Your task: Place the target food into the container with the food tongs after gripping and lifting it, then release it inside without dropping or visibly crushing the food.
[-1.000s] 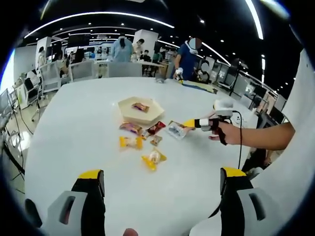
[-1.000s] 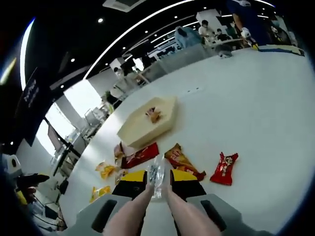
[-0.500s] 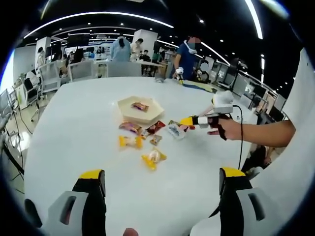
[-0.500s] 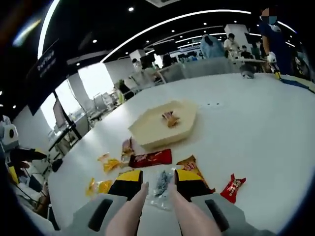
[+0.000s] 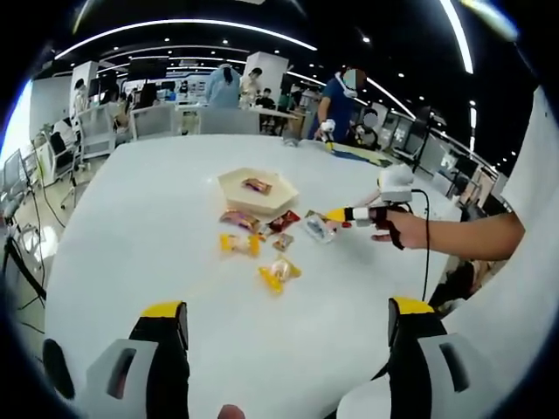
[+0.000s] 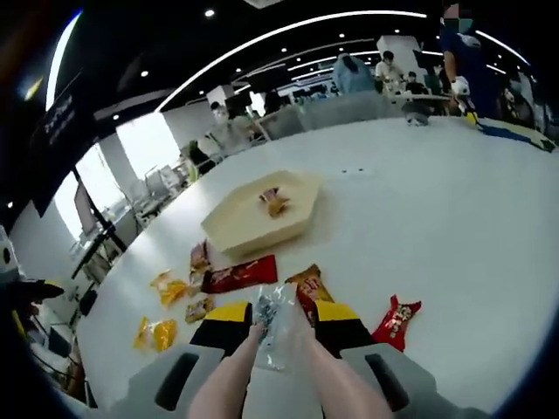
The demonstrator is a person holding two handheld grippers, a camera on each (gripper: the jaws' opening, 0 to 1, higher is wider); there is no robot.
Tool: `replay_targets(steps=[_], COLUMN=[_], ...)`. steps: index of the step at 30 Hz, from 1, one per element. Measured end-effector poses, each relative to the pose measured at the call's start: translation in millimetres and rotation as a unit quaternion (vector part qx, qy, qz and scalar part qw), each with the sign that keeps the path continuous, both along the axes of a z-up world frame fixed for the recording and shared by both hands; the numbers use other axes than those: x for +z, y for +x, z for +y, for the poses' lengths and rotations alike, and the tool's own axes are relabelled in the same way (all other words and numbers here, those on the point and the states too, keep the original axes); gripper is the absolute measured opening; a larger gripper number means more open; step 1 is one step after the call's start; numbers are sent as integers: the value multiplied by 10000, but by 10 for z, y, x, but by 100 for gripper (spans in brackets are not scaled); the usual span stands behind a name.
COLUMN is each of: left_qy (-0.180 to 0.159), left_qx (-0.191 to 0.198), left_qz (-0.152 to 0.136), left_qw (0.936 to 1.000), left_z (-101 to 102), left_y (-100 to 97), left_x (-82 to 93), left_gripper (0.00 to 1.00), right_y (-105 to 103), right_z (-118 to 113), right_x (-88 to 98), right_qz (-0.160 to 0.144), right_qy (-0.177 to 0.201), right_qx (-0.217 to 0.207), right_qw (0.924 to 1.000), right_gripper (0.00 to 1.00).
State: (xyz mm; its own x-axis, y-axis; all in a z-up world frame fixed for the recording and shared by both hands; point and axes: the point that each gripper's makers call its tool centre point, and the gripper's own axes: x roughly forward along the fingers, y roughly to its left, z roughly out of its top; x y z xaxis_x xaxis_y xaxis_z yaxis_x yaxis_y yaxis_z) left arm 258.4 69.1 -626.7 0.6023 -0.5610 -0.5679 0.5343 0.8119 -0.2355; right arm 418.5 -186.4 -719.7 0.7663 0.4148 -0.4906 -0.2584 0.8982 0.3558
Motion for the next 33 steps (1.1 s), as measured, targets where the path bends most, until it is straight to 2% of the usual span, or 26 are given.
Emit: replay_targets(steps=[9,13,14,16,19,22,25,27,33], left_qy=[10,35,37,42,37,54,7,7,-3], left_qx=[9,72,102,173,225,302,392,434,452], left_qz=[-30,-28,-31,-50,-53,-87,-80,-82,-23], left_qw=[10000,10000,9999,9998,9997,9995,9992,9990,9990], left_z=[31,95,118,161,194,257,302,329,364], left_y=[-1,-12,-15,-16,-27,-39,-45,-52,-77], left_x=[17,14,18,30,42,56,54,44,20], left_gripper=[94,93,93,94,93,93,93,93,93], right_y=[4,6,15,48,107,108,94,101,120], right_z=[382,638,769,864,943,980,976,957,1074], right_x=[223,300,367,413,339,412,376,308,223], right_qz=[-262,-376,-486,-577,-472,-567,-563,-443,-242], right_qy=[194,234,193,227,28,26,-197,-418,-476], right_qx=[477,814,968,1058,1162,1224,1318,1257,1164], right_qw=[9983,9957,9939,9924,9921,9909,9895,9902,9918], right_gripper=[26,26,26,26,26,26,26,26,26])
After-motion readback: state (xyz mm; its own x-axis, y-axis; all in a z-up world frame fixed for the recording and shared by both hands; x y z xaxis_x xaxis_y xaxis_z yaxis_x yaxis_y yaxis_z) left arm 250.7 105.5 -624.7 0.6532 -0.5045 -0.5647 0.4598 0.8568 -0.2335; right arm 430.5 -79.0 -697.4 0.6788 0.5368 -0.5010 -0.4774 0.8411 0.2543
